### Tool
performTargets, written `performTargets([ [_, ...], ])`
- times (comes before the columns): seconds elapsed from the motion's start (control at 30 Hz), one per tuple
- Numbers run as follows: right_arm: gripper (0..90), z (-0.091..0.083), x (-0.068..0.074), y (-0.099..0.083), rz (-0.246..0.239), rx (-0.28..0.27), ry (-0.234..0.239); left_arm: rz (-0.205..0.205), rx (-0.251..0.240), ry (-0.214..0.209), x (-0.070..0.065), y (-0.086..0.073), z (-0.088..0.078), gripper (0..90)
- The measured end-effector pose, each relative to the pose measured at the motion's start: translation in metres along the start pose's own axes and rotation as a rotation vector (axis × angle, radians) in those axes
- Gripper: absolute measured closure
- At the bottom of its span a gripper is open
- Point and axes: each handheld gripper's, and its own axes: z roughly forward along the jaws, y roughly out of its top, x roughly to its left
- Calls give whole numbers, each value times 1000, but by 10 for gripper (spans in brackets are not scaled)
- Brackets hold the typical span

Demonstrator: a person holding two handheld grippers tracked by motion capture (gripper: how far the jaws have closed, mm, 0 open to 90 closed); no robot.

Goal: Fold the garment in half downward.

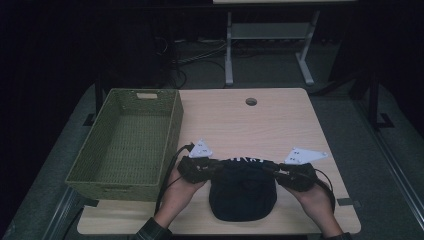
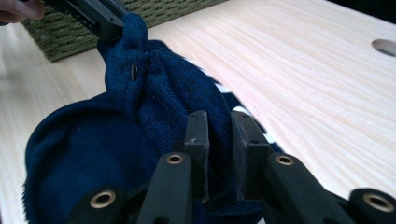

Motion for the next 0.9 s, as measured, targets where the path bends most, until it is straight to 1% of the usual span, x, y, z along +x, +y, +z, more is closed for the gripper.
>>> performTargets([
  [0.1,774,0,4,-5,5,3,9,-5,9,-8,-3,-6,2,795],
  [0.23,775,-1,9,-12,8,17,25,-7,35,-25,-7,-13,6,797],
  [0.37,774,-2,15,-21,7,33,34,-2,48,-39,-12,-20,7,796],
  [0.43,771,-3,18,-26,9,36,39,-6,45,-46,-16,-22,7,791],
  [0.47,769,-4,19,-28,13,40,41,0,49,-51,-16,-23,7,787],
  [0.57,761,-6,22,-32,16,42,47,-16,46,-75,-20,-27,6,779],
  [0.63,752,-8,24,-35,21,43,53,-17,55,-84,-21,-30,5,764],
  [0.73,739,-9,26,-40,25,47,60,-31,61,-92,-22,-36,5,735],
  [0.9,732,-9,31,-45,25,63,67,-31,81,-107,-27,-43,4,727],
])
